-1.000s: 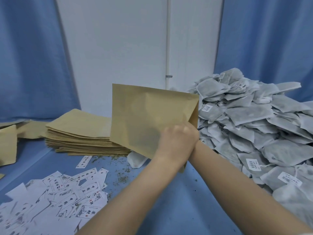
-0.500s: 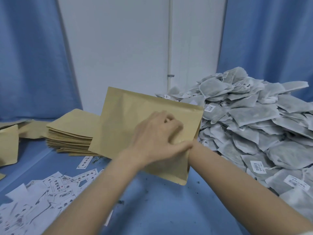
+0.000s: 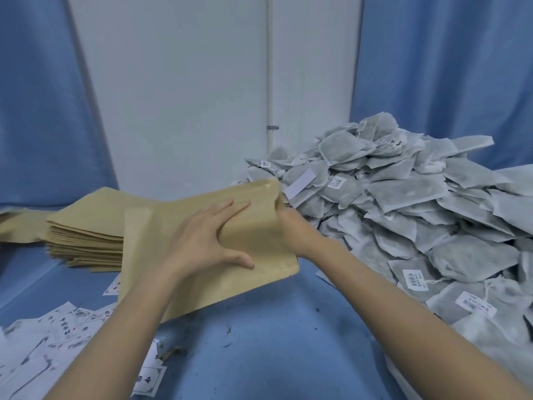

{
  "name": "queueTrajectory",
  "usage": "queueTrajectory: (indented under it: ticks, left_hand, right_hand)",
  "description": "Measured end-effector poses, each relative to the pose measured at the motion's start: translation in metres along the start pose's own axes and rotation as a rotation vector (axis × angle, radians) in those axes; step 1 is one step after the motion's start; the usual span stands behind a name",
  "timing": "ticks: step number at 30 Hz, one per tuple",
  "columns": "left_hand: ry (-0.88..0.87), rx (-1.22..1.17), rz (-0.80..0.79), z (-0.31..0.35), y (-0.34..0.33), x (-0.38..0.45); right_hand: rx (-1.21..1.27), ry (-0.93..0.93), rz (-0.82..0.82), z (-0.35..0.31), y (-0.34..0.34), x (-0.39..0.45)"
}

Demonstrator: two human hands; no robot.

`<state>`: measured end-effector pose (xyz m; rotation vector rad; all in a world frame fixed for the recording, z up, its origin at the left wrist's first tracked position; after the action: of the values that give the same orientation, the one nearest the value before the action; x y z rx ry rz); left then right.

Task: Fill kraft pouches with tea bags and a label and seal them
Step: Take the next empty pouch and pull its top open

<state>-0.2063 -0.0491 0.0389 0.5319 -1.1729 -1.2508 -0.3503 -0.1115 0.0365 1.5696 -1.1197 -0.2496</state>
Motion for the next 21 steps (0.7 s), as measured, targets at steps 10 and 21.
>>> queueTrajectory:
  ticks: [10,21]
  left_hand:
    - [0.162,-0.100,0.146,-0.023,-0.024,0.028]
    - [0.198,-0.280,0.180,-0.051,-0.028,0.047]
  right_hand:
    - [0.145,-0.338,0.403,0.100,0.010,0.019]
    - [0.253,-0.414,0.472,0.126,0.000,0.066]
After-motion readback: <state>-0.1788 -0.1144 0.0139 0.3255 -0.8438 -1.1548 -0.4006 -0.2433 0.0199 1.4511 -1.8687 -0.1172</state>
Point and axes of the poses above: each hand's wrist, its own x-axis towards the middle knuckle, its own y-axis out of the back of the hand, z = x × y, the point moved 6 cm from there along x, towards the middle knuckle, and after that the axes turned 3 degrees about -x, right-handed, at the moved point
